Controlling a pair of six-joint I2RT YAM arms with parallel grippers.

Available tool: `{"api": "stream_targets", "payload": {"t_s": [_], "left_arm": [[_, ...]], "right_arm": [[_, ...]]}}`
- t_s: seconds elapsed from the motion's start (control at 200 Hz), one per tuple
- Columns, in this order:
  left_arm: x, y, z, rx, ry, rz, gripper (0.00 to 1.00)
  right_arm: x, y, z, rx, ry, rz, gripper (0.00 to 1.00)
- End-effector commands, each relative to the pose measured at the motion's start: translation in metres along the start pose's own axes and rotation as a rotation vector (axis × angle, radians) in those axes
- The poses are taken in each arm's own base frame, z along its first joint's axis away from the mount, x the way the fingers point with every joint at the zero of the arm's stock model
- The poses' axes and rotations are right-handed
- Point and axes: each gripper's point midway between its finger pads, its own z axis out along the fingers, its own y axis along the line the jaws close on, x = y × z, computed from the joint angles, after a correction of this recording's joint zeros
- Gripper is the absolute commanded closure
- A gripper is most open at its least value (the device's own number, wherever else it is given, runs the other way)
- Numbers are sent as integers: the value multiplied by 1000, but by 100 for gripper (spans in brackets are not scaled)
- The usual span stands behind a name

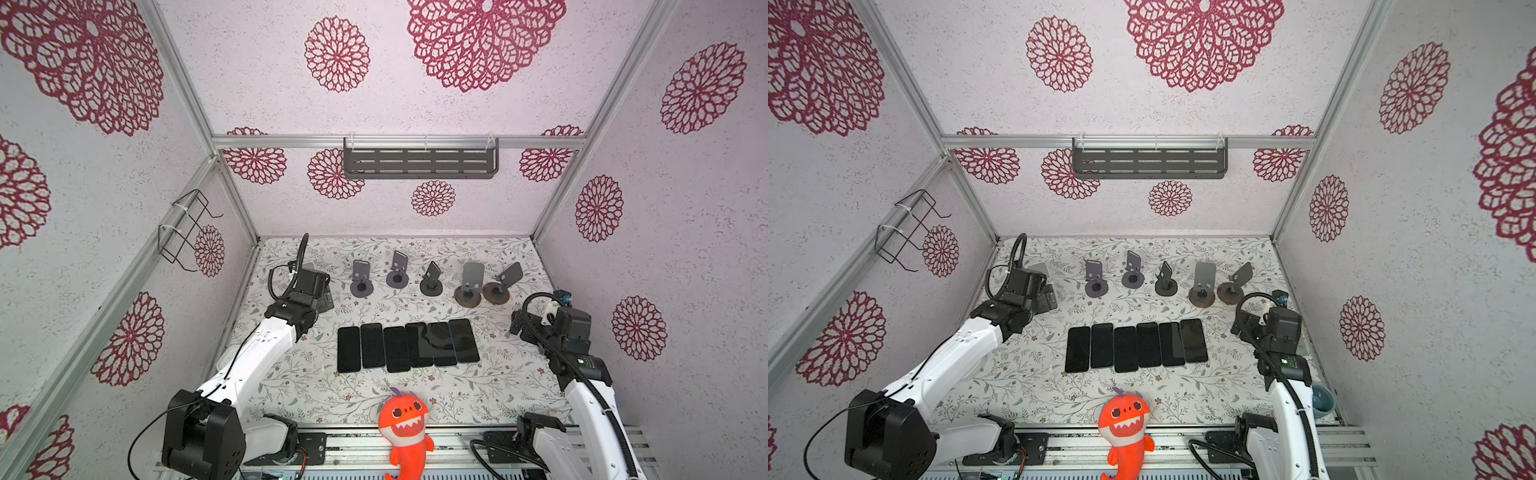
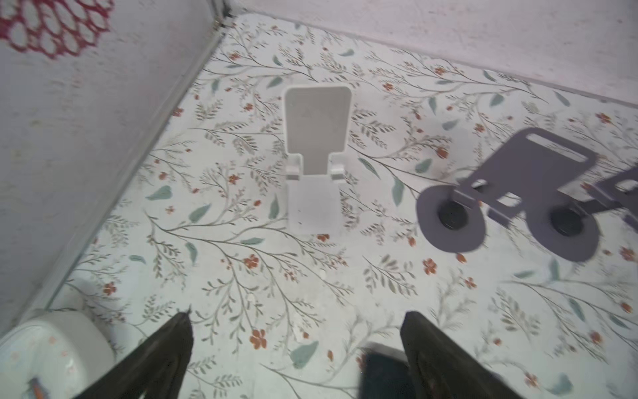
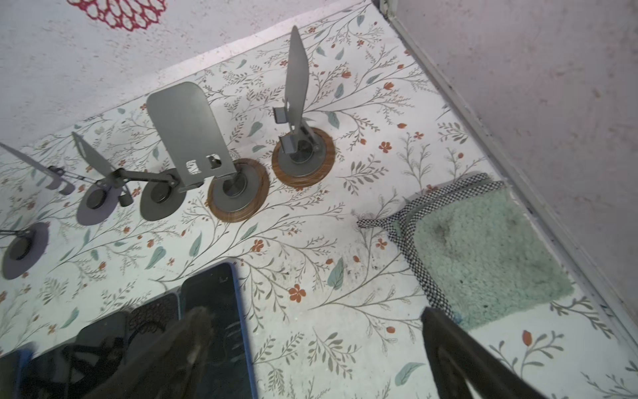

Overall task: Remove the phone from the phone stand
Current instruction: Reset both arms

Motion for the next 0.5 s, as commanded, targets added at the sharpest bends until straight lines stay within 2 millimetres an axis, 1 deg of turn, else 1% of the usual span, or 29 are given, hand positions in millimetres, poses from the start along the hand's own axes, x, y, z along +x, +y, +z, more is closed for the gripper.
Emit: {"api": "stream_targets", "payload": {"t_s": [0.0,0.13,0.34,0.425,0.495], "left_arm": [[-22,25,0,-105,-116,-30,2],[-27,43,11,-133,-170,-80,2],[-26,79,41,-165,-183,-172,2],[-30,86,49,-173,-212,-164,3],[-31,87,56,-173,-225,-144,2]], "right_arm": [[-20,-13,4,94,-116,89,1],[-20,-14,12,132,-174,92,1],[-11,-13,34,213,-219,-19,1],[-10,-10,42,219,-257,-62,1],[-9,-9,47,226,-295,-100,1]]}}
